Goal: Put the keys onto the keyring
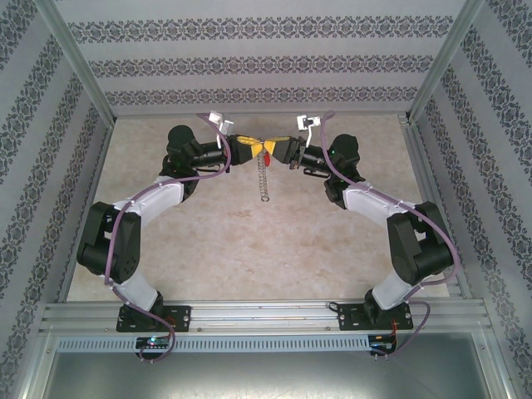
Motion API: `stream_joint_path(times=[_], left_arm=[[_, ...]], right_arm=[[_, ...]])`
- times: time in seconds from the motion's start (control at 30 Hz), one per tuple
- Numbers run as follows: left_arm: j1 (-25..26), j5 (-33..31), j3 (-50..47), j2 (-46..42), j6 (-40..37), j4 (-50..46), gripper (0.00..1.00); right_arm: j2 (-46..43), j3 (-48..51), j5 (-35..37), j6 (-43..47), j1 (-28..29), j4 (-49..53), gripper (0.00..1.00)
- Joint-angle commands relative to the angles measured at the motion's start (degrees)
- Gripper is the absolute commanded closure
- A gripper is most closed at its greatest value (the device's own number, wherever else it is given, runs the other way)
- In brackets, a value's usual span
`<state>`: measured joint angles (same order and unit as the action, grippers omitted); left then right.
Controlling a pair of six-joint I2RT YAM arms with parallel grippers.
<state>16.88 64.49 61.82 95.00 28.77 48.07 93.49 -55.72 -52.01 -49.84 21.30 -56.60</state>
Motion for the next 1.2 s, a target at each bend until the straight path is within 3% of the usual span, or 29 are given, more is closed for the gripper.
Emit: stream_joint_path(times=[0.0, 0.2, 0.37, 0.57, 0.87, 1.17], left_arm=[[0.4, 1.0, 0.2, 0.4, 0.4, 4.4, 1.0], [0.5, 0.9, 0.4, 0.7, 0.6, 4.5, 1.0], [0.4, 0.2, 0.4, 0.8, 0.7, 3.9, 1.0], [-0.9, 0.2, 1.4, 0.5, -2.6, -1.9, 0.78], [-3.8, 4.1, 5.3, 1.5, -5.2, -9.8, 0.56], [-3.8, 7.5, 10.3, 2.9, -10.8, -21.4, 0.5]], right_arm=[[0.8, -0.3, -3.1, -0.8, 0.5, -3.3, 0.84], [1.4, -0.9, -4.2, -0.9, 0.5, -3.3, 1.0], [1.4, -0.9, -4.9, 0.4, 0.2, -2.1, 1.0], [1.0, -3.3, -7.2, 7.3, -2.0, 7.3, 1.0], [-0.4, -14.8, -11.7, 34.6, -4.4, 43.6, 1.0], [3.4, -32.2, -14.1, 59.4, -5.4, 78.2, 1.0]])
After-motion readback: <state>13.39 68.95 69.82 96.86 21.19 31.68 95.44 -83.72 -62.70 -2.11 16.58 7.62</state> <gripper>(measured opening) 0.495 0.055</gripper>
